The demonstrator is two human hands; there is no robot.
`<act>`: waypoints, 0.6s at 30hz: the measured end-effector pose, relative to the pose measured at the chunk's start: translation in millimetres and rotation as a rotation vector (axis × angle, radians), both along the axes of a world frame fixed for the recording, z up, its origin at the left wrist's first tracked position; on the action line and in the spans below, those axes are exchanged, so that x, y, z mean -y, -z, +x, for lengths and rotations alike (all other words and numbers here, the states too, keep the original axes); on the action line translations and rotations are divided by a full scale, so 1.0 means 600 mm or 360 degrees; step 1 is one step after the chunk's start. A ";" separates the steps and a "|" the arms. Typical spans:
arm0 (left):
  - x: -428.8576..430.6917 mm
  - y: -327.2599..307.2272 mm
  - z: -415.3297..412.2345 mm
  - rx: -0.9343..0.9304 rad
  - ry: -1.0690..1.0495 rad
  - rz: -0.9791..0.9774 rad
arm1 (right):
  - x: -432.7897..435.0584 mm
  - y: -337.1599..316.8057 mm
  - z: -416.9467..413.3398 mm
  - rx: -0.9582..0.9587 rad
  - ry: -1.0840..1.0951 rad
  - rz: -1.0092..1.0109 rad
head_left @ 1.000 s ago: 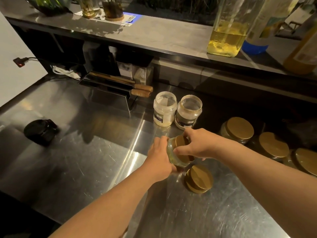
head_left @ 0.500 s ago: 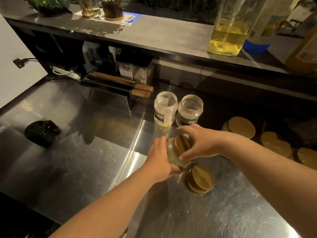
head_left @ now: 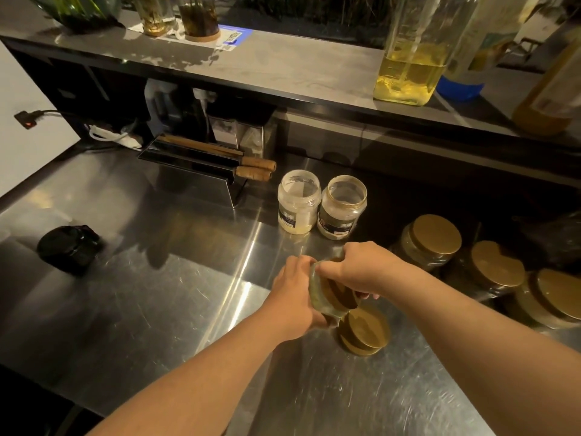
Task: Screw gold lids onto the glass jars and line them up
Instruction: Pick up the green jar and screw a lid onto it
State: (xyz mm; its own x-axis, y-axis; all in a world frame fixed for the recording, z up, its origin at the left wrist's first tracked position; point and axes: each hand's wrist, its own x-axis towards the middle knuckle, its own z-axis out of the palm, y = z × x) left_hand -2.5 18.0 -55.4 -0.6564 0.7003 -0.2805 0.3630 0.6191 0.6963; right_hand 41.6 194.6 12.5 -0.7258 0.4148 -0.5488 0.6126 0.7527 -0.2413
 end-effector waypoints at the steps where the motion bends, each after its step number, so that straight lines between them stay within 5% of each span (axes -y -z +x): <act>1: 0.001 0.002 -0.001 0.0006 -0.0006 0.0014 | 0.001 0.001 0.001 -0.0008 -0.0005 0.0032; 9: 0.010 0.009 -0.011 0.0211 -0.0142 0.0139 | 0.024 0.025 0.042 -0.0376 -0.0543 0.0168; 18: 0.006 0.020 0.012 0.0155 -0.0221 0.0152 | 0.040 0.049 0.048 -0.0490 -0.0379 0.0337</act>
